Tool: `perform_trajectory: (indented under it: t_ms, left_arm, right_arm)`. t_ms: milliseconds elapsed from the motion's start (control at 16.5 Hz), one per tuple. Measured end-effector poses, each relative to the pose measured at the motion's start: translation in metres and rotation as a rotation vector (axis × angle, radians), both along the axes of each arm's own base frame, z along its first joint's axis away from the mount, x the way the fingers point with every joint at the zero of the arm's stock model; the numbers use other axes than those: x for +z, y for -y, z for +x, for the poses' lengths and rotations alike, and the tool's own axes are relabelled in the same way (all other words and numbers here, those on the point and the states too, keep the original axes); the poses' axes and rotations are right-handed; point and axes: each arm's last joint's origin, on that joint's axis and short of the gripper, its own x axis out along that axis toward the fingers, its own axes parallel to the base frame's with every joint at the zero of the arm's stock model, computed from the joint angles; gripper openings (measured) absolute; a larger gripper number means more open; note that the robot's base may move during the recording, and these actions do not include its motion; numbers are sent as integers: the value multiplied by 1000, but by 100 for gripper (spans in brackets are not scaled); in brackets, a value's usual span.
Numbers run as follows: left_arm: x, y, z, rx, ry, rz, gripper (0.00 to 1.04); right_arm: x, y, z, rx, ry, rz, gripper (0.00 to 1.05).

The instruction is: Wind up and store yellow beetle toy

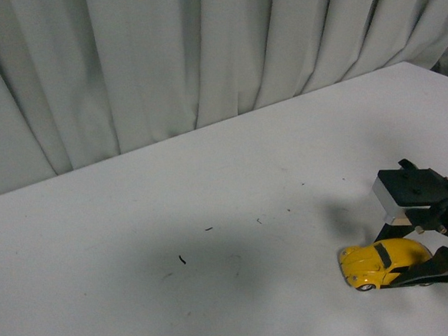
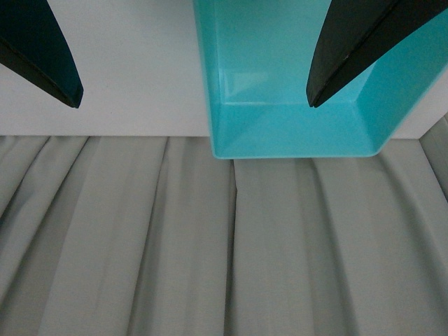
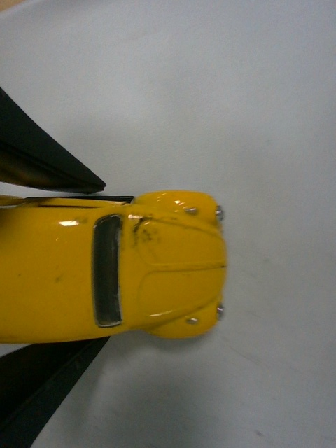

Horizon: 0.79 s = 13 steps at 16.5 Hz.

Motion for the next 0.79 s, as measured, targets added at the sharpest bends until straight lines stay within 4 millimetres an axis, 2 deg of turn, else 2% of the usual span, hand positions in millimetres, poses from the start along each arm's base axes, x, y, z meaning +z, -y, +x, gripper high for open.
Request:
perform_trajectory:
  t_ms: [243,304,365,790]
  left_arm:
    - [0,0,0,0,0,0,98]
    - [0,0,0,0,0,0,98]
    - [0,0,0,0,0,0,98]
    - [0,0,0,0,0,0,98]
  right_arm:
    - [-2,-5,2,0,-18,-13,94]
    - [-2,-7,2,3,-15,-14,100]
    - [-1,-8,3,5,-12,-16,97]
    - [-2,-15,8,16,2,-22,98]
